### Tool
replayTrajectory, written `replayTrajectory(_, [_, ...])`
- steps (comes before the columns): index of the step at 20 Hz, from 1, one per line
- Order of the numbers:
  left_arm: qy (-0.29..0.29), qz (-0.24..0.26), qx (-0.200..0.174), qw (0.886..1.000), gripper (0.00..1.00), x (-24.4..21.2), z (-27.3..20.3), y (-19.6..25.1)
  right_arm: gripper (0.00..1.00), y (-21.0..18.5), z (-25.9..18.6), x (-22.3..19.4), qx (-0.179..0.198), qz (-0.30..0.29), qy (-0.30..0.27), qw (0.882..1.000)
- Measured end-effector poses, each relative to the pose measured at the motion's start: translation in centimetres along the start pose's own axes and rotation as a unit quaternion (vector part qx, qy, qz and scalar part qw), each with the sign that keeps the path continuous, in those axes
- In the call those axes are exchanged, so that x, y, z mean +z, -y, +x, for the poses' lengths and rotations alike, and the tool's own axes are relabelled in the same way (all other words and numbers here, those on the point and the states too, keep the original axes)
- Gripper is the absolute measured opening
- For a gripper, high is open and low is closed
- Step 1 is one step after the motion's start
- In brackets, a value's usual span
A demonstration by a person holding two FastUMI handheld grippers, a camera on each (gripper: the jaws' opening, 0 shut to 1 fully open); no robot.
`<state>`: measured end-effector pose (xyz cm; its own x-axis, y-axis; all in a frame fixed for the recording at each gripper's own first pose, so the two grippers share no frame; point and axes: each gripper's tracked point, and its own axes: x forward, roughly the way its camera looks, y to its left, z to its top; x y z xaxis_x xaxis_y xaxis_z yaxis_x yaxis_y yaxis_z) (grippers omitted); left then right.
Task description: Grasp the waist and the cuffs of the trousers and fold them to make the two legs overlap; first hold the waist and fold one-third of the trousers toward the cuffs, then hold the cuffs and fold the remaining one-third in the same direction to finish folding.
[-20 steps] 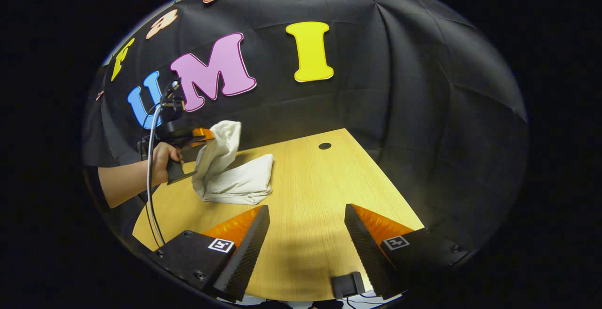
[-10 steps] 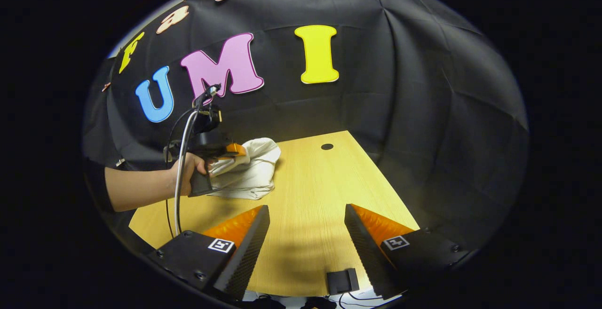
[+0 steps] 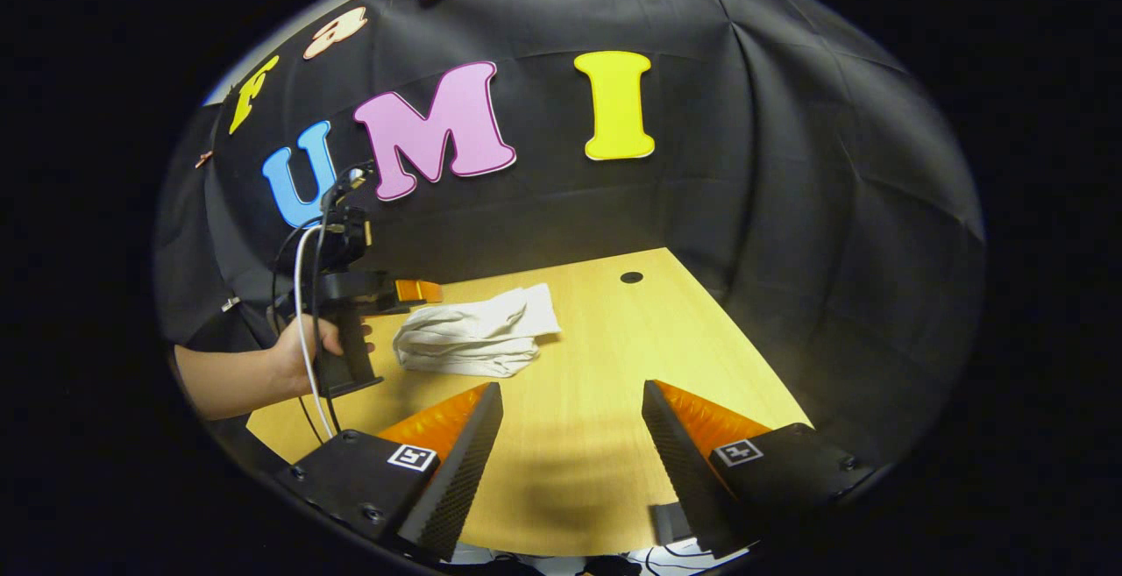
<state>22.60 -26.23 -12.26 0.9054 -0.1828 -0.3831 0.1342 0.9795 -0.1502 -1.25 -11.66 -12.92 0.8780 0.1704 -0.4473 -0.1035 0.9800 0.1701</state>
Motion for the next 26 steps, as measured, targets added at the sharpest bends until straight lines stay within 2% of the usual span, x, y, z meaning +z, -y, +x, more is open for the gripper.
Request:
replayTrajectory(1, [0.013, 0.005, 0.002, 1.000, 0.96, 0.6, -1.4, -1.0, 0.98, -0.8, 0.1, -0.1, 0.002, -0.005, 0.000, 1.000])
replayTrajectory(5, [0.081, 0.029, 0.022, 0.996, 0.96, 4.6, -6.9, -5.1, 0.99, -2.9, 0.4, 0.8, 0.005, -0.010, 0.012, 1.000])
replayTrajectory(8, [0.120, 0.042, 0.020, 0.992, 0.96, 7.1, -11.1, -6.5, 0.98, -3.9, 0.6, 1.4, -0.003, -0.005, 0.019, 1.000])
replayTrajectory(11, [0.145, 0.045, 0.006, 0.988, 0.96, 7.6, -14.8, -7.1, 0.98, -4.5, 0.6, 2.4, -0.018, 0.002, 0.031, 0.999])
replayTrajectory(14, [0.169, 0.048, 0.022, 0.984, 0.95, 7.0, -18.1, -9.5, 0.98, -5.5, 1.1, 2.4, -0.022, 0.002, 0.027, 0.999])
replayTrajectory(20, [0.160, 0.043, 0.039, 0.985, 0.96, 3.4, -23.3, -13.6, 0.98, -8.4, 1.0, 1.5, -0.025, -0.003, 0.024, 0.999])
replayTrajectory(23, [0.136, 0.039, 0.040, 0.989, 0.96, 0.9, -24.4, -16.1, 0.98, -9.8, 0.9, -0.2, -0.035, 0.003, 0.014, 0.999])
replayTrajectory(26, [0.117, 0.034, 0.059, 0.991, 0.96, -1.1, -24.9, -19.0, 0.98, -10.7, 0.8, -1.6, -0.035, -0.005, 0.004, 0.999])
